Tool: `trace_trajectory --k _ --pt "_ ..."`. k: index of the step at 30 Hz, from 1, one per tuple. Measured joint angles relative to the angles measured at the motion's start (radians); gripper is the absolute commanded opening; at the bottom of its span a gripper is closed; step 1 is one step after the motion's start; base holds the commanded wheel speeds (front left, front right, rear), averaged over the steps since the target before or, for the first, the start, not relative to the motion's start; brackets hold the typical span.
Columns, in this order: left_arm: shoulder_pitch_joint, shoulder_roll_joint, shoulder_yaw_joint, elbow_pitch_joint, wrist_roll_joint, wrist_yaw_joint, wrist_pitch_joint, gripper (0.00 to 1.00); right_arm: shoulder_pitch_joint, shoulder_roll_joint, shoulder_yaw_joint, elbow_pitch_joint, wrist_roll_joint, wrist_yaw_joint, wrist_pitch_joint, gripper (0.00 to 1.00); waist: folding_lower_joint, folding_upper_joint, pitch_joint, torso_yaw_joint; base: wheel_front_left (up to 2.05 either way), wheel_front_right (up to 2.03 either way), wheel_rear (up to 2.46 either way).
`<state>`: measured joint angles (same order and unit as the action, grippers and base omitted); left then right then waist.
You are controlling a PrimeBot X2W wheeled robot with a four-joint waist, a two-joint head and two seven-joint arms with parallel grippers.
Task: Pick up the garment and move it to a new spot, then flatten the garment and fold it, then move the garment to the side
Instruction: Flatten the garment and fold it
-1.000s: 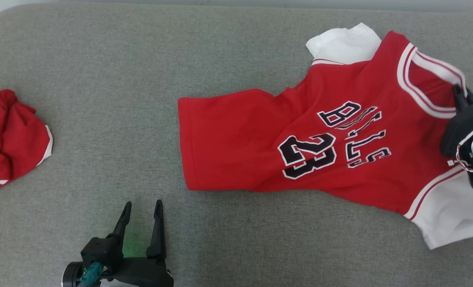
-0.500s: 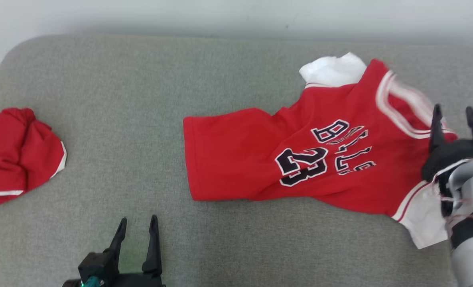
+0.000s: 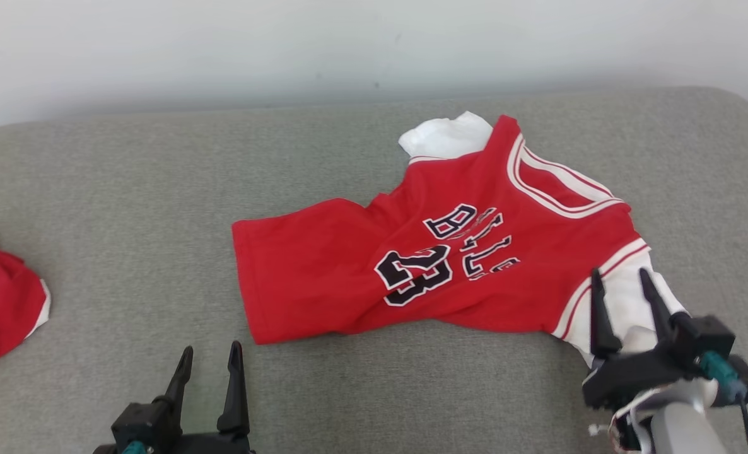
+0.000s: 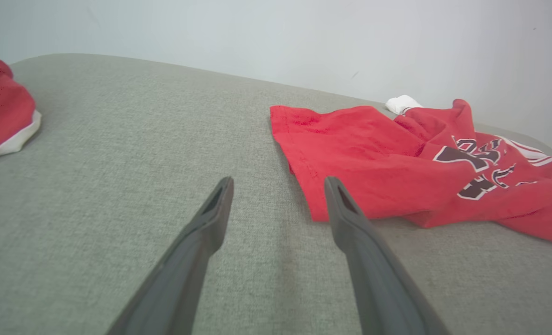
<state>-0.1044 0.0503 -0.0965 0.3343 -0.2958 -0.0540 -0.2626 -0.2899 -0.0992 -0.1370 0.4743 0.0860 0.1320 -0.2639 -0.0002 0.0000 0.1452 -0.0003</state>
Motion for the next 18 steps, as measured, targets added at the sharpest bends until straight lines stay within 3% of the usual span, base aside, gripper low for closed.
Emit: trace_trajectory --k 4,10,18 --pt "-0.03 0.0 0.0 0.001 0.001 0.0 0.0 1.0 0.087 0.016 0.038 -0.092 0.034 0.0 0.0 1.0 0.0001 0.0 0.021 -0.025 0.0 0.0 0.0" --pt "-0.135 0.0 0.01 0.05 0.009 -0.024 0.0 1.0 0.132 0.037 0.073 -0.132 0.064 0.0 0.0 1.0 0.0002 0.0 0.064 -0.052 0.0 0.0 0.0" --pt "-0.39 0.033 0.051 0.34 0.014 -0.035 0.012 1.0 0.117 0.043 0.083 -0.142 0.072 0.0 0.0 1.0 0.0003 0.0 0.114 -0.08 0.0 0.0 0.0"
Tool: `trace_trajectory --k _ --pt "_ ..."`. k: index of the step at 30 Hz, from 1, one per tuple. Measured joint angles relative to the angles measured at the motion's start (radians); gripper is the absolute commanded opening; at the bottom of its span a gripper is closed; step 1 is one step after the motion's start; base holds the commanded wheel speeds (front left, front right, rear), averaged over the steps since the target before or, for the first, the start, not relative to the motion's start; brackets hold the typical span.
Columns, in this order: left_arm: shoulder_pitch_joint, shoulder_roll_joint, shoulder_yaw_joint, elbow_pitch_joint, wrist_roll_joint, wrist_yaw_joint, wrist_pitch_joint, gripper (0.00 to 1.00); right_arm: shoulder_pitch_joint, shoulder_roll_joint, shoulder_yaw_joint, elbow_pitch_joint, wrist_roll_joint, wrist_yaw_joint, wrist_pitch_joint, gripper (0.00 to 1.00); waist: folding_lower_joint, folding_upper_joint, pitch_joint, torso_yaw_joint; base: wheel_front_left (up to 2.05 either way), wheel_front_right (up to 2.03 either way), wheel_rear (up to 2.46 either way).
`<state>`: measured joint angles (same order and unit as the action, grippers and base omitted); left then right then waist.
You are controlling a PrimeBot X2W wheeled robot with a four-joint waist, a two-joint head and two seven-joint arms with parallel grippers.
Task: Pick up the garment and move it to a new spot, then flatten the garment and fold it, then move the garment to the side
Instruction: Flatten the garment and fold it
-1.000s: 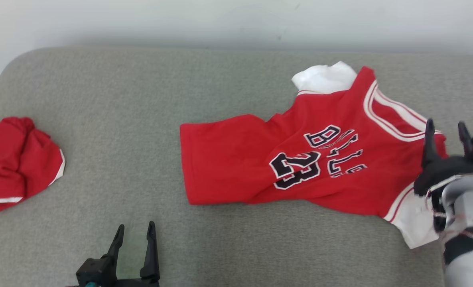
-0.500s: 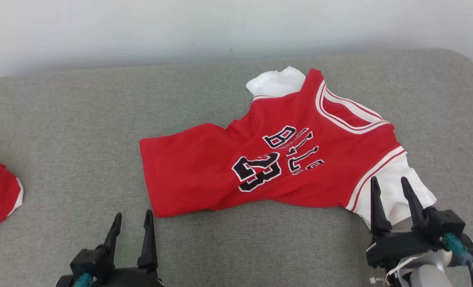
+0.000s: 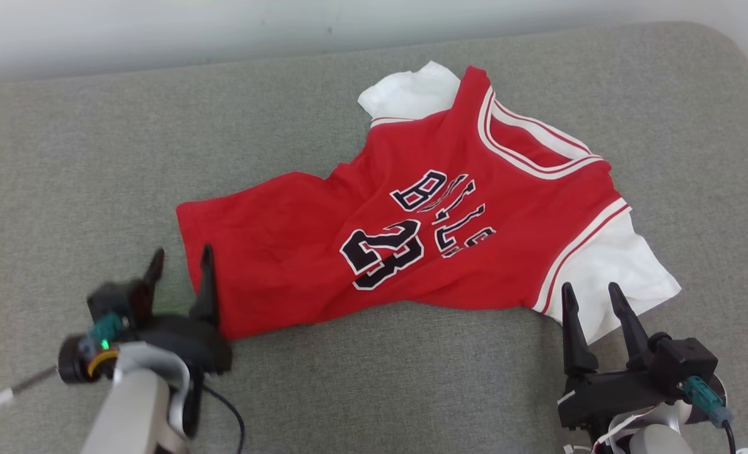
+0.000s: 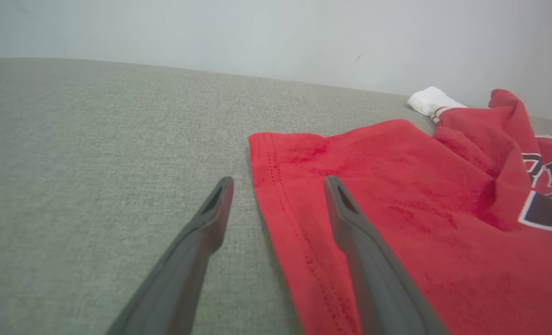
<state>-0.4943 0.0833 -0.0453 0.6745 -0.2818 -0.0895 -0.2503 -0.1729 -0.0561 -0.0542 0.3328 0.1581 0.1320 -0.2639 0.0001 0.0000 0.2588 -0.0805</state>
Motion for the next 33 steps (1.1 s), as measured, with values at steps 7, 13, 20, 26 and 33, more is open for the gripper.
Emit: trace_trajectory --k 7,13,20,26,33 --pt "-0.175 0.026 -0.005 0.199 -0.008 -0.008 0.072 1.0 -0.014 0.002 0.01 -0.004 0.0 0.0 0.0 1.0 0.0 0.0001 0.03 -0.014 0.0 0.0 0.0" --pt "-0.235 0.033 -0.029 0.293 -0.005 -0.015 0.085 0.92 -0.026 0.002 0.011 -0.002 0.001 0.0 0.0 1.0 0.0 0.0001 0.043 -0.015 0.0 0.0 0.0" --pt "-0.286 0.039 -0.092 0.366 0.024 -0.026 0.081 0.0 -0.035 0.003 0.012 0.001 0.009 0.0 0.0 1.0 0.0 0.0 0.054 -0.014 0.0 0.0 0.0" --pt "-0.356 0.044 -0.145 0.331 0.045 -0.035 0.032 0.0 -0.036 0.003 -0.005 0.004 0.025 0.0 0.0 1.0 0.0 0.0 0.06 -0.005 0.0 0.0 0.0" --pt "-0.566 0.11 -0.195 0.28 0.052 -0.042 0.082 0.0 -0.055 0.003 0.018 0.016 0.055 0.0 0.0 1.0 0.0001 0.0001 0.091 -0.005 0.0 0.0 0.0"
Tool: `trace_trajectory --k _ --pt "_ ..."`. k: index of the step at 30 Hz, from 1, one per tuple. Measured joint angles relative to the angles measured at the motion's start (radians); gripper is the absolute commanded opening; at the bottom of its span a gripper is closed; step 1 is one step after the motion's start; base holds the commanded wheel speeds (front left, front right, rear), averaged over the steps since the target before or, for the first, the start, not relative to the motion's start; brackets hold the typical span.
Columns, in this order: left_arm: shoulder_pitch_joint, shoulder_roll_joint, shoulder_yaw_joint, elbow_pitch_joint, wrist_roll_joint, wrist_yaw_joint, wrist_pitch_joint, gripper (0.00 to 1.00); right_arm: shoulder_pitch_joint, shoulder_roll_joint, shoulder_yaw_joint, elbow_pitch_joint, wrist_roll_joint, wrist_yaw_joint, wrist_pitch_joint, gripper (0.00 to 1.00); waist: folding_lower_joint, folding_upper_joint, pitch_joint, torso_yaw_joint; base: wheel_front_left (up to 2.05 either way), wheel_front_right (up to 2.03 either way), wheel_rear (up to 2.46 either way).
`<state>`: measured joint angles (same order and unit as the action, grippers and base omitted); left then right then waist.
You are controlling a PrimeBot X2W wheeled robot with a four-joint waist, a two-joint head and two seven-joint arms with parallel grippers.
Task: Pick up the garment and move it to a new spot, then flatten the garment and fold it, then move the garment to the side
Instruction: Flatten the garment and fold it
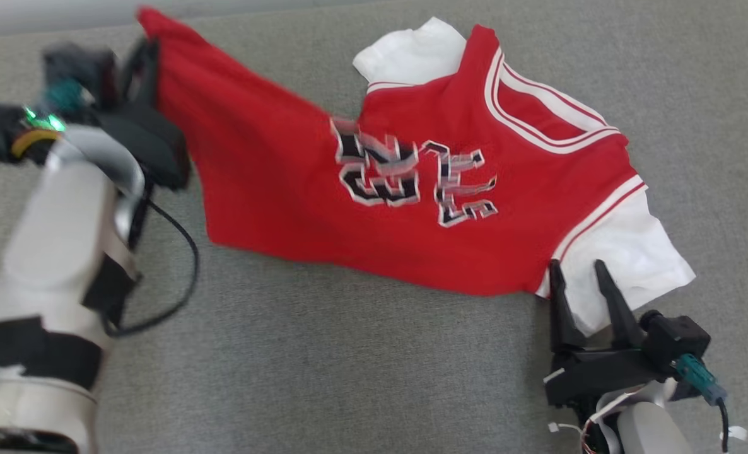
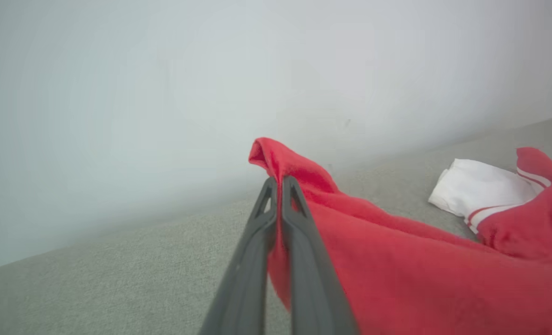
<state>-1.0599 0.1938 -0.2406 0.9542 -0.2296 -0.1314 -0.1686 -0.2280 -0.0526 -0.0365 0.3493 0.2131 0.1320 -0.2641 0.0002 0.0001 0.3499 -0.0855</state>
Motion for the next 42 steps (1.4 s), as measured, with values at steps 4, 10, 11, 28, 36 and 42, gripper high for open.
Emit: trace_trajectory --k 4,10,11,28,36,42 --pt "-0.078 0.037 -0.008 0.007 -0.024 0.0 0.058 0.0 -0.019 0.001 0.031 0.009 0.031 0.0 0.0 1.0 0.0 0.0 0.021 -0.022 0.0 0.0 0.0" --pt "-0.135 0.085 -0.035 0.043 -0.03 0.0 0.08 0.0 -0.035 0.001 0.055 0.017 0.064 0.0 0.0 1.0 0.0 0.0 0.055 -0.067 0.0 0.0 0.0" --pt "-0.139 0.09 -0.04 0.051 -0.03 0.0 0.073 0.0 -0.039 0.0 0.059 0.017 0.068 0.0 0.0 1.0 0.0 0.0 0.062 -0.074 0.0 0.0 0.0" --pt "-0.199 0.115 -0.051 -0.1 0.004 0.008 -0.094 0.0 -0.081 0.0 0.078 0.011 0.076 0.0 -0.002 1.0 -0.0002 0.0 0.138 -0.124 0.0 0.0 0.0" --pt "-0.135 0.088 -0.006 -0.024 -0.043 0.009 -0.094 1.0 -0.091 0.0 0.078 0.035 0.083 0.0 -0.004 1.0 -0.0002 -0.0001 0.124 -0.124 0.0 0.0 0.0" --pt "0.001 0.038 0.04 -0.043 -0.081 0.024 -0.094 1.0 -0.064 0.001 0.048 0.055 0.078 0.0 -0.001 1.0 -0.0002 -0.0001 0.082 -0.101 0.0 0.0 0.0"
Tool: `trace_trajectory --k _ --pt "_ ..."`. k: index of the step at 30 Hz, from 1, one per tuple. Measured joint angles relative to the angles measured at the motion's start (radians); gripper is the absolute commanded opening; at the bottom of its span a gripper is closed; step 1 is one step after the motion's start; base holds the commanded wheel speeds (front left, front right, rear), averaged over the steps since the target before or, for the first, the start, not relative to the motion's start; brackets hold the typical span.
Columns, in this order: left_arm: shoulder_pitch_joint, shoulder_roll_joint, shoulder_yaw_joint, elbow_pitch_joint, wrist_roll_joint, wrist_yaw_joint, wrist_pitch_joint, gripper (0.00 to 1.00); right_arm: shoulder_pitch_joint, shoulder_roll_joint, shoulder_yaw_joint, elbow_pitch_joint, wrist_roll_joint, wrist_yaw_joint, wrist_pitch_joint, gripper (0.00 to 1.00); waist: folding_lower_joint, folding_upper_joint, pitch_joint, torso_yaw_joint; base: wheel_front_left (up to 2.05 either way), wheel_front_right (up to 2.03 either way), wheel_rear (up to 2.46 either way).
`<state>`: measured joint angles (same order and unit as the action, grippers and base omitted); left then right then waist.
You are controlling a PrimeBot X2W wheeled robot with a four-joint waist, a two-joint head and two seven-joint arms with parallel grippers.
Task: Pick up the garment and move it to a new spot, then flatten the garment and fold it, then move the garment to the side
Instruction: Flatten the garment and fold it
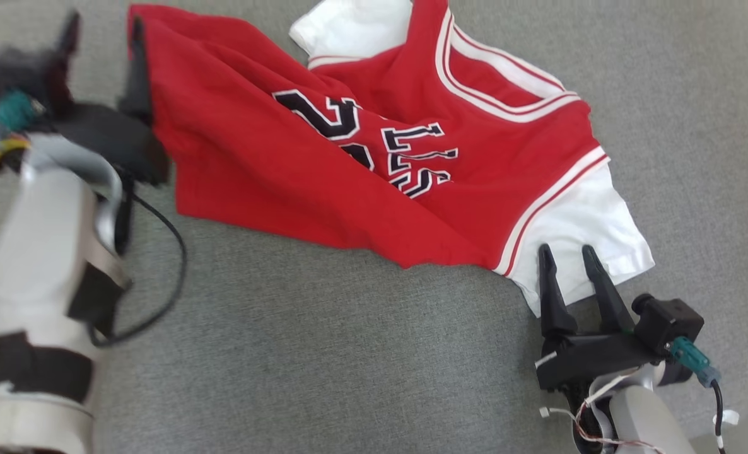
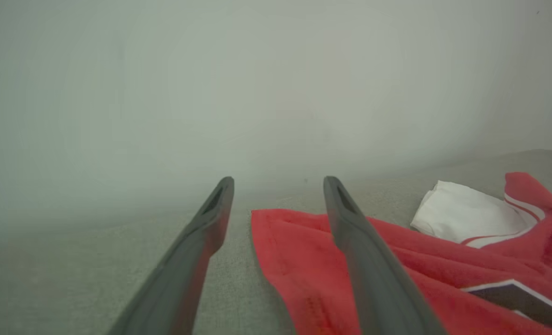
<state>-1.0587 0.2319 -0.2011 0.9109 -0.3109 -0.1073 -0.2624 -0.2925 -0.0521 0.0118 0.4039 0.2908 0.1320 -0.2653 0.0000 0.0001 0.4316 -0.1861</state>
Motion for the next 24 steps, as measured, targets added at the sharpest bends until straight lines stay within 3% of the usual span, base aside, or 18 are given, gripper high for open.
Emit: trace_trajectory --k 8,15,24 --pt "0.225 -0.093 0.038 -0.024 -0.046 0.0 0.0 1.0 0.035 0.0 -0.012 0.014 -0.018 0.0 0.001 1.0 0.0 0.0 -0.091 0.039 0.0 0.0 0.0" --pt "0.369 -0.121 0.049 -0.016 -0.055 -0.007 0.0 1.0 0.062 0.0 -0.023 0.016 -0.032 0.0 0.001 1.0 -0.0002 -0.0002 -0.15 0.065 0.0 0.0 0.0" --pt "0.398 -0.141 0.011 0.014 -0.064 -0.017 0.0 1.0 0.067 0.0 -0.019 0.015 -0.04 0.0 0.001 1.0 -0.0002 -0.0002 -0.135 0.056 0.0 0.0 0.0"
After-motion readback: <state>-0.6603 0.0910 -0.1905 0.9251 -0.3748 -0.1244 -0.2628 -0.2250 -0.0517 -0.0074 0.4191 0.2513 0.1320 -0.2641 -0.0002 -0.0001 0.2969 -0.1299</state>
